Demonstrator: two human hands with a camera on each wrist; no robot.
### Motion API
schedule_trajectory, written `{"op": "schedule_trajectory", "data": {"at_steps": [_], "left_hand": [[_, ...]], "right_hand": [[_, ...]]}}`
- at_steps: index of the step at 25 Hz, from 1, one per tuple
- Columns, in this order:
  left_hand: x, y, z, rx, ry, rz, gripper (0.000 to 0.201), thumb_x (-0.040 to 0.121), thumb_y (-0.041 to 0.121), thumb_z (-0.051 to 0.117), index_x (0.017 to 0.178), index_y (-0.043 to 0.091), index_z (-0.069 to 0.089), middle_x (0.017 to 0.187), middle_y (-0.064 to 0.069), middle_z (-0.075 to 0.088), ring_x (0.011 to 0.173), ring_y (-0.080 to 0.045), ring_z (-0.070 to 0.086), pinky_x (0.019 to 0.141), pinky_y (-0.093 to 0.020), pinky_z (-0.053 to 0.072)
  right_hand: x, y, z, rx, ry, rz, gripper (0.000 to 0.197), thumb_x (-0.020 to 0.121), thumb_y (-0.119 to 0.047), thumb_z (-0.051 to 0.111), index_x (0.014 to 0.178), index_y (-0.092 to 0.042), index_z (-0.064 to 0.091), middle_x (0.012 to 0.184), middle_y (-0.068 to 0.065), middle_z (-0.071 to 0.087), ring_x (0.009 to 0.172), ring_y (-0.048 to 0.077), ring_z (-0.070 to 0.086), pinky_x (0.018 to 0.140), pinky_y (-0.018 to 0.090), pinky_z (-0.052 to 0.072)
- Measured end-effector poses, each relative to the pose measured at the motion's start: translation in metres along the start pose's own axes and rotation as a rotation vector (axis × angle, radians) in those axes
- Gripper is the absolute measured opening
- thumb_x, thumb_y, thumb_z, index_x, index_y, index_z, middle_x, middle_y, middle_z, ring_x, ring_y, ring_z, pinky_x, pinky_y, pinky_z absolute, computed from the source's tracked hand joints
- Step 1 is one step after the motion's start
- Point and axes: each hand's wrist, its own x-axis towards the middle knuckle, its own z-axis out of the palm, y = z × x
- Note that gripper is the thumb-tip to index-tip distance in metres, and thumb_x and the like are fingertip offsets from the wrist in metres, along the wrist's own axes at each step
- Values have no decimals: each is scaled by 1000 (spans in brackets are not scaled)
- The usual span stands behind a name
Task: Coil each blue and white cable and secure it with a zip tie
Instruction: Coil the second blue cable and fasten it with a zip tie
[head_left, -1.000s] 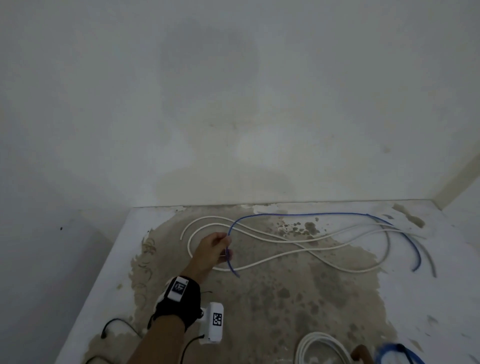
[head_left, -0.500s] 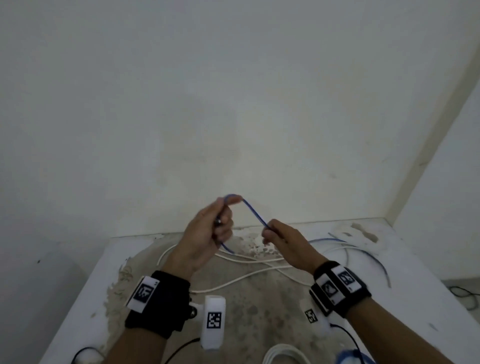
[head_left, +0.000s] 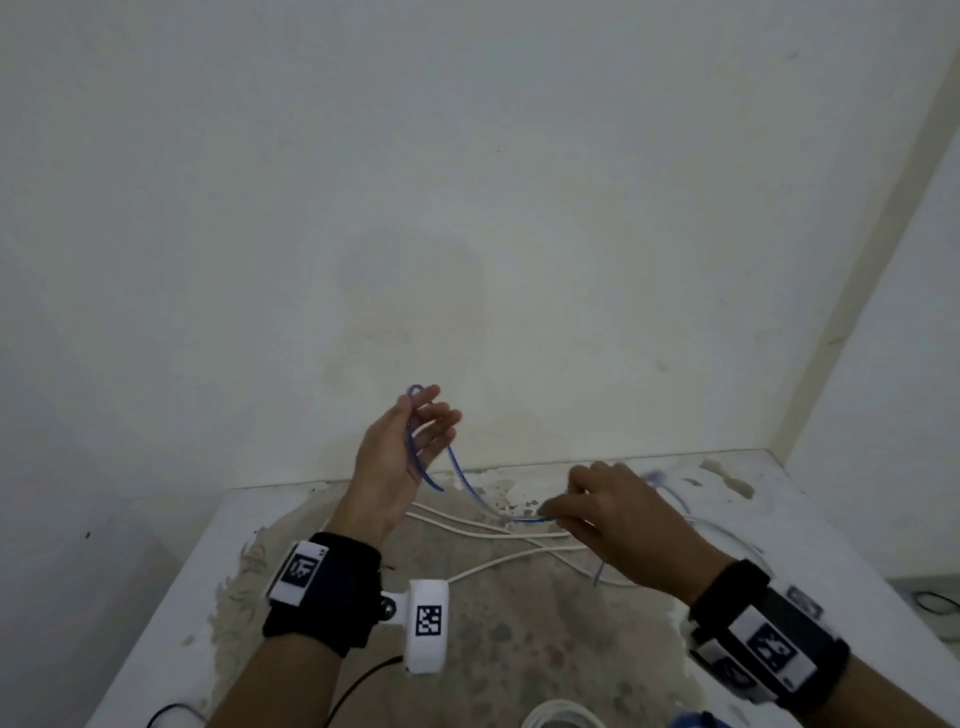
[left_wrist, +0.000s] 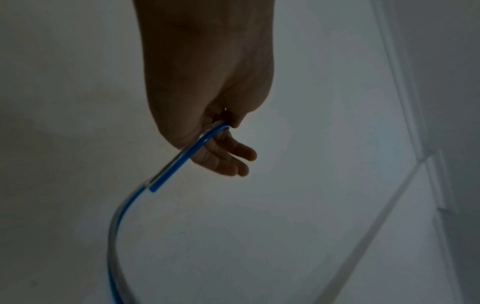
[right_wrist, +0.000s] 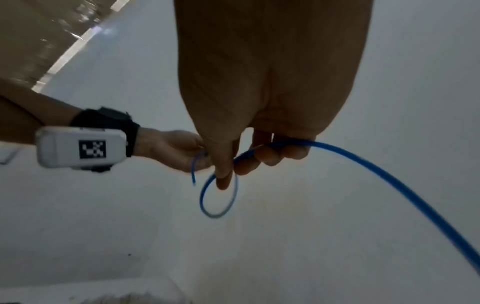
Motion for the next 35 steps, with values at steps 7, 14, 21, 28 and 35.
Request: {"op": "schedule_trajectory", "data": {"at_steps": [7, 14, 21, 28, 35], "left_hand": [[-39, -27, 50, 653, -399, -278, 44, 102, 40, 42, 88, 7, 67, 70, -7, 67, 46, -18, 53, 48, -25, 44], [-45, -17, 52, 168, -534, -525, 37, 99, 31, 39, 90, 7, 66, 53, 6, 30, 35, -2, 22, 37, -19, 12], [-30, 2, 28, -287, -482, -309, 34, 105, 30, 31, 86, 16, 55, 58, 6, 38, 40, -7, 19, 35, -17, 24], [-20, -25, 13, -126, -176, -196, 30, 104, 33, 34, 87, 17, 53, 59, 8, 36, 40, -3, 31, 38, -16, 30], [-19, -21, 16, -231, -142, -218, 32, 105, 31, 33, 88, 15, 54, 57, 8, 38, 42, -4, 37, 40, -16, 38]], "right_hand": [[39, -8, -82, 138, 0, -105, 17, 99, -41, 54, 108, -34, 67, 90, -10, 58, 82, 10, 50, 77, 28, 37], [20, 17, -55, 736, 141, 300, 7, 99, -28, 60, 100, -29, 67, 72, -10, 58, 66, 22, 51, 62, 33, 45], [-48, 40, 11, 817, 54, 649, 24, 104, -20, 50, 104, -32, 72, 81, -1, 62, 59, 14, 57, 56, 46, 53], [-52, -30, 7, 1005, -147, 518, 22, 103, -18, 52, 118, -31, 61, 83, 7, 66, 58, 20, 65, 55, 30, 51], [-44, -56, -12, 970, -307, 350, 23, 95, -11, 58, 107, -30, 63, 99, -3, 69, 86, 15, 68, 67, 26, 53]]}}
